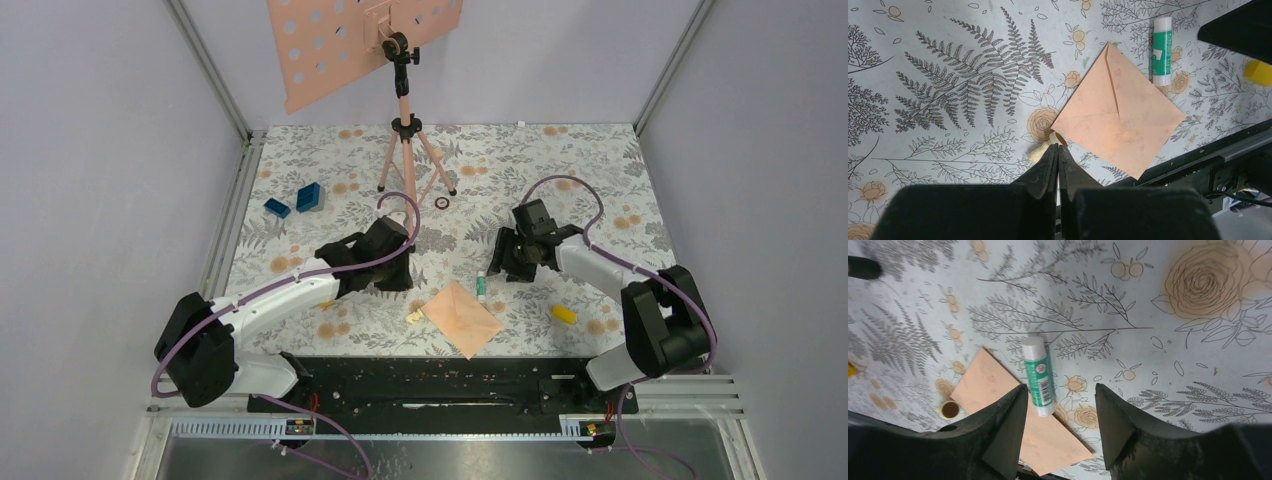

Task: Place the letter into the envelope and seal it
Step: Place the solid glue at the center of the board, then pick up the solid glue cap from the center of the board.

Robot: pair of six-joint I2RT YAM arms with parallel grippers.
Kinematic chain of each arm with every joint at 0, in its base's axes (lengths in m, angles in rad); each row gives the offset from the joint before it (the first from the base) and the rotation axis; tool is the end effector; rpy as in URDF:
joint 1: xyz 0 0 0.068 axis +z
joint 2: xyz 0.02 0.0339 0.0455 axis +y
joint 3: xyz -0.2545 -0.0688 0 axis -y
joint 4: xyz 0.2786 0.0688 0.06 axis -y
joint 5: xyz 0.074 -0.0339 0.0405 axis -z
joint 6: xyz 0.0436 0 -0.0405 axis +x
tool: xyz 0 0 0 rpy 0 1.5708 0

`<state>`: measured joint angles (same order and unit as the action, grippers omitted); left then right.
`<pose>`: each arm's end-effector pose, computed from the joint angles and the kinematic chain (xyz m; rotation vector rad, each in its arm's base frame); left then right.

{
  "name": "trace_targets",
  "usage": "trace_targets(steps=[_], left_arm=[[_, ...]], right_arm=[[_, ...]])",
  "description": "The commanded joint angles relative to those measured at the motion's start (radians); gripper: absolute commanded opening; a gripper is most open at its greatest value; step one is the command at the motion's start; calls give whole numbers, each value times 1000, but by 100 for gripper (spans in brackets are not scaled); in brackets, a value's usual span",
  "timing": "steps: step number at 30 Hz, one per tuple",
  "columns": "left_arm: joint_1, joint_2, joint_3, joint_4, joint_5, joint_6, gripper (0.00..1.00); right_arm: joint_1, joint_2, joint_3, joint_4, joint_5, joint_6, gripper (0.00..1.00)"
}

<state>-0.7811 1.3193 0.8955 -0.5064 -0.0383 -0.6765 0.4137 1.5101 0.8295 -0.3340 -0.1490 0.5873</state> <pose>0.2182 -0.2139 0.2059 0.1189 2.5852 -0.5347 0.2910 0.1348 0.1394 0.1749 2.6670 0.5411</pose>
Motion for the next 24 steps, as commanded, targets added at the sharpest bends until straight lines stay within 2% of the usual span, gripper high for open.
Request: trace_targets(steps=[1, 8, 14, 18, 24], left_arm=[[5, -14, 31, 16, -18, 18, 0], [28, -33, 3, 48, 17, -19, 2], [46, -68, -6, 43, 9, -14, 3], [61, -78, -1, 35, 6, 2, 3], [82, -89, 15, 14, -5, 32, 4]], right_arm=[[8, -82, 78, -51, 72, -27, 60], [-4, -125, 149, -108, 138, -64, 61], [-118, -108, 220, -116, 129, -39, 61], [-184, -3, 366, -116, 199, 12, 61], [-234, 296, 697, -154, 207, 91, 62]])
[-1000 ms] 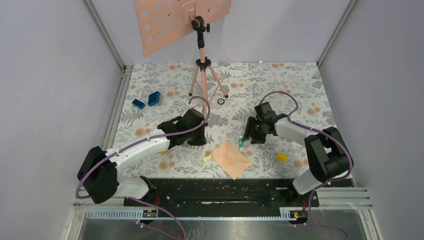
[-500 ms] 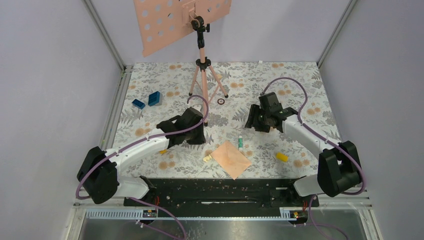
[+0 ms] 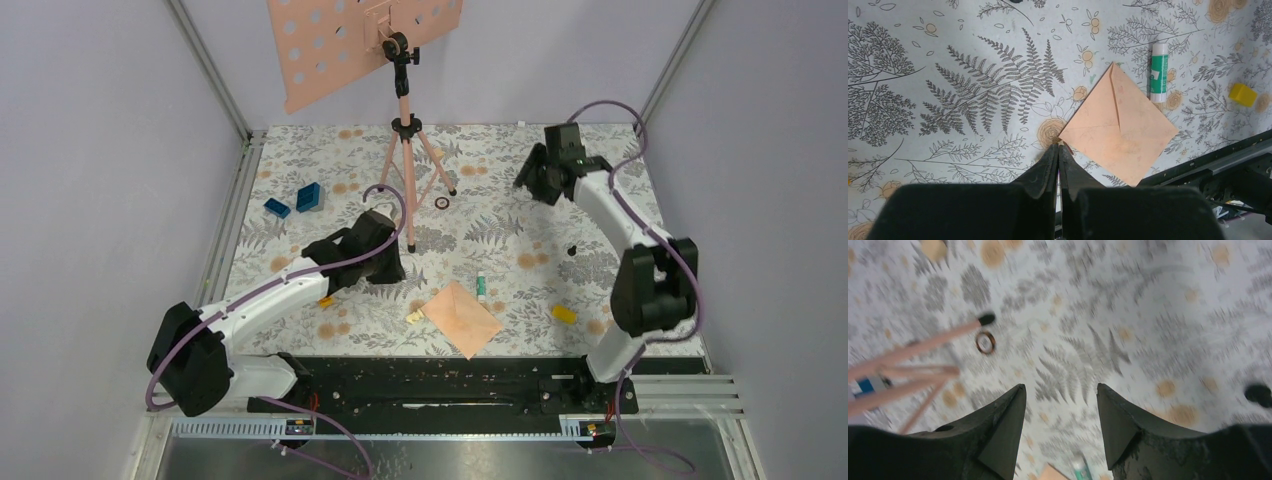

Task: Place the letter into the envelope and seal it
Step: Pick up the solid glue cap from the center of the board.

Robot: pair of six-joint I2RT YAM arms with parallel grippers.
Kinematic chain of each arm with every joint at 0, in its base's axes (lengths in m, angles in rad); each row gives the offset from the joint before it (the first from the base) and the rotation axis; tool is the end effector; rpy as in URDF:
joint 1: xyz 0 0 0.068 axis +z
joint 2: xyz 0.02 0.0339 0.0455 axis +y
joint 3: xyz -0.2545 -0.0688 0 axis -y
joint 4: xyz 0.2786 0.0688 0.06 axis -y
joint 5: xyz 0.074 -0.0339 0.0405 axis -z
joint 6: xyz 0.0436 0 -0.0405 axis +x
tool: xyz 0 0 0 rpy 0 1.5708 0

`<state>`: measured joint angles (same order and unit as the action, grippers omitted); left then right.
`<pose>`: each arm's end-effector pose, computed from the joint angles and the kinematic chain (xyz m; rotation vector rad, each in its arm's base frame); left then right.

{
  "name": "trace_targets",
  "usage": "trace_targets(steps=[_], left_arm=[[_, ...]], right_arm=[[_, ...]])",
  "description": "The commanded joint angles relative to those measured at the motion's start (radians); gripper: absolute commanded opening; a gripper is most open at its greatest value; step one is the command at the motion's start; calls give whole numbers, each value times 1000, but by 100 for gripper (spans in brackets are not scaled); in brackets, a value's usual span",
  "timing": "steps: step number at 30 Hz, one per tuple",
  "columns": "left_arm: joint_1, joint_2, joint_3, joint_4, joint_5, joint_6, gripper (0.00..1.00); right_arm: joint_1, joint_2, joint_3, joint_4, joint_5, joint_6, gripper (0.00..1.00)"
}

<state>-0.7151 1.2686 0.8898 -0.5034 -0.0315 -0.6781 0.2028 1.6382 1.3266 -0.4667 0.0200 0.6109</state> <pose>0.2274 -0.1957 0.2184 0.0326 2.5384 -0.5534 0.3963 0.0806 0.2566 0.4921 2.3288 0.3722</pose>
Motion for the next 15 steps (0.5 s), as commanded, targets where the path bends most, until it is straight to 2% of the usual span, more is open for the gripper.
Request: trace_targets(steps=[1, 6, 11, 13, 15], left_arm=[[21, -44, 19, 13, -20, 39, 4], [55, -59, 18, 35, -40, 76, 6], [100, -31, 37, 43, -62, 138, 7], [127, -18, 49, 43, -50, 161, 8], [146, -6, 57, 47, -39, 175, 8]], right_arm=[[-27, 214, 254, -27, 51, 79, 62], [-41, 411, 482, -19, 131, 181, 63], [-75, 678, 851, -71, -5, 252, 62], [-77, 788, 1038, -81, -17, 288, 61], [-78, 875, 1142, -52, -17, 344, 61]])
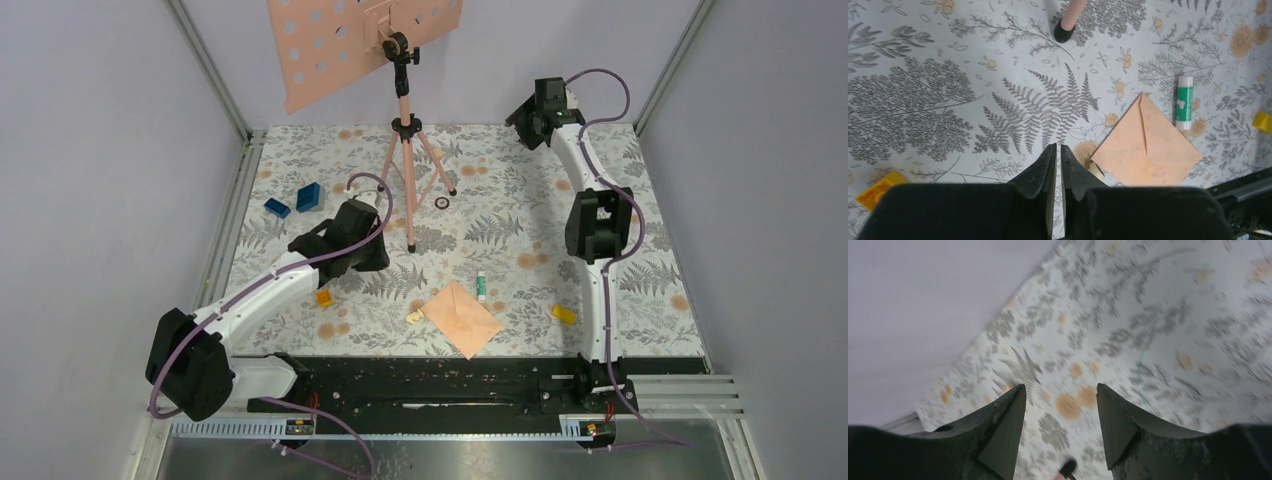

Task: Place the letter into the envelope and seal it
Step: Pick up the solid glue cap from the center of the board.

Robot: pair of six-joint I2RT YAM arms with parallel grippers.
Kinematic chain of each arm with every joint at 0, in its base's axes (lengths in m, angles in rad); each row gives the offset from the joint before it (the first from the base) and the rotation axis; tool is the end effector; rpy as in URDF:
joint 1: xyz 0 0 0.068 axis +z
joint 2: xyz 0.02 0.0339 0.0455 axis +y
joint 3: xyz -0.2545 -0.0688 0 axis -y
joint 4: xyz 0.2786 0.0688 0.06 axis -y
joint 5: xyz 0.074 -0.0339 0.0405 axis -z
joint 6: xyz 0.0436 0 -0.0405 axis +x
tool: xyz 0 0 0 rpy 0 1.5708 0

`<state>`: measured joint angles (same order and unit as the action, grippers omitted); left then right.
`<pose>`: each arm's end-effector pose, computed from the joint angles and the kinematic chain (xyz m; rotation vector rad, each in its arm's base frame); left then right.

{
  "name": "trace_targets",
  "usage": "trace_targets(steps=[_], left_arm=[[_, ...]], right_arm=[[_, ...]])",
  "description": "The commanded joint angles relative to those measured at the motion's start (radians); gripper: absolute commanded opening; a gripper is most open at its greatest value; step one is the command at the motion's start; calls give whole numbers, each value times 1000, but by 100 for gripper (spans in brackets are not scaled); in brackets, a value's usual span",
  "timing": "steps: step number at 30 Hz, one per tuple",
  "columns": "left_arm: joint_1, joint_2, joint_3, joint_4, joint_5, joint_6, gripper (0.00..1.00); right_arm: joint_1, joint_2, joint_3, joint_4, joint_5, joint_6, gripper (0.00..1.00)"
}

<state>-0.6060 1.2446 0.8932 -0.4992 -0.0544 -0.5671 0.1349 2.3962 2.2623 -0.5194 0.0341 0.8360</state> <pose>0.2464 -0.1679 0.2267 0.0228 2.4742 -0.4595 0.5794 0.0771 0.2369 0.7972 2.1246 0.4887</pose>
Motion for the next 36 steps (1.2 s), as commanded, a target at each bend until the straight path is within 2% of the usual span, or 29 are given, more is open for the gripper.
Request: trace_targets(steps=[1, 7, 11, 18, 23, 36], left_arm=[[46, 23, 55, 46, -11, 67, 9], [98, 57, 57, 64, 20, 70, 10], [124, 85, 64, 66, 45, 75, 10], [148, 116, 76, 65, 50, 89, 10], [161, 133, 86, 62, 42, 91, 10], [167, 183, 90, 78, 31, 57, 9]], right_arm=[[-13, 148, 232, 28, -27, 159, 61], [-21, 282, 282, 225, 31, 340, 59], [-22, 365, 364, 274, 92, 390, 58], [-34, 422, 363, 346, 200, 459, 56], [-54, 473, 379, 408, 221, 557, 56], [-72, 584, 433, 497, 330, 659, 55]])
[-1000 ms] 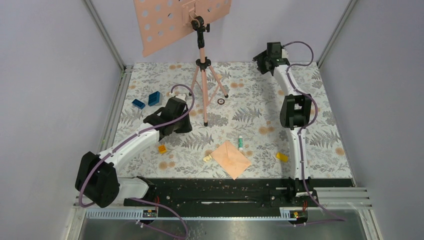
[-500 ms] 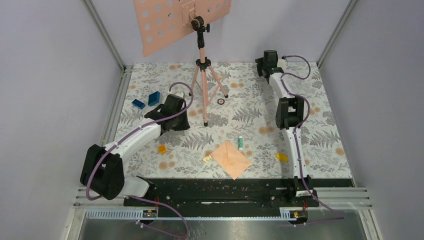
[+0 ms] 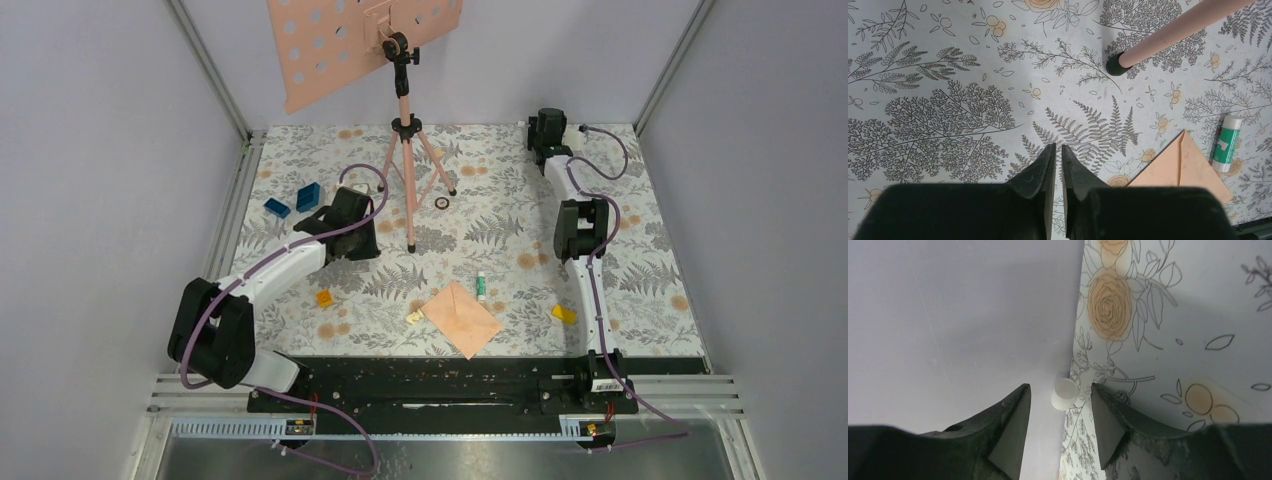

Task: Place the letter into the envelope and seal it
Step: Pick up the solid glue cap from the center of the board.

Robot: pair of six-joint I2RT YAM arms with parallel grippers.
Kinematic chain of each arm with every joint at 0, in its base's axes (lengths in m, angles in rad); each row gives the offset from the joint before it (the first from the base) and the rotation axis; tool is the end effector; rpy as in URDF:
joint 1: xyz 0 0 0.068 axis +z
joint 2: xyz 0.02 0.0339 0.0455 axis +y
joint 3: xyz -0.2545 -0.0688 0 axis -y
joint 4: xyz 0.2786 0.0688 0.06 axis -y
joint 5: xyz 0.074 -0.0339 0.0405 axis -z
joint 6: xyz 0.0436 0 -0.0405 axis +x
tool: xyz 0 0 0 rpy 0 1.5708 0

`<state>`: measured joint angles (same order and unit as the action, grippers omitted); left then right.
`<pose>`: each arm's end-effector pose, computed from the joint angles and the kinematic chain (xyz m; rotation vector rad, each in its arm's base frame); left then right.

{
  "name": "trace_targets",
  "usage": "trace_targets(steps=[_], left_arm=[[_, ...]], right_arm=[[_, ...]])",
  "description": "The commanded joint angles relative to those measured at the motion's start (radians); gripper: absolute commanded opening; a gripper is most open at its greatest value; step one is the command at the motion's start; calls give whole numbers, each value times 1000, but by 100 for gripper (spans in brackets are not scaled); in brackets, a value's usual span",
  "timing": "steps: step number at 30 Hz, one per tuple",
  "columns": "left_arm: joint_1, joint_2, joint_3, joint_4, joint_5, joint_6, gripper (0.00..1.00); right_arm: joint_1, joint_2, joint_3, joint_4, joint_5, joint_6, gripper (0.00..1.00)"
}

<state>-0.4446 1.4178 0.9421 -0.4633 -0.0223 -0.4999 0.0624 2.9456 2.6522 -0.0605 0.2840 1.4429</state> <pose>0.2946 -0.1393 0.1959 -0.0797 2.5453 -0.3533 0.6618 0.0291 0.0998 1.4063 1.3948 0.7329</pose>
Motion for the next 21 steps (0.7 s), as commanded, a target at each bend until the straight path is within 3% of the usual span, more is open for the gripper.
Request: trace_targets(steps=[1, 10, 21], left_arm=[[6, 12, 42, 42, -2, -8, 9], [8, 43, 70, 28, -27, 27, 9], [19, 53, 89, 6, -61, 48, 9]], right_arm=[[0, 39, 39, 49, 81, 51, 51], [0, 86, 51, 146, 113, 61, 35], [13, 96, 54, 123, 147, 219, 21]])
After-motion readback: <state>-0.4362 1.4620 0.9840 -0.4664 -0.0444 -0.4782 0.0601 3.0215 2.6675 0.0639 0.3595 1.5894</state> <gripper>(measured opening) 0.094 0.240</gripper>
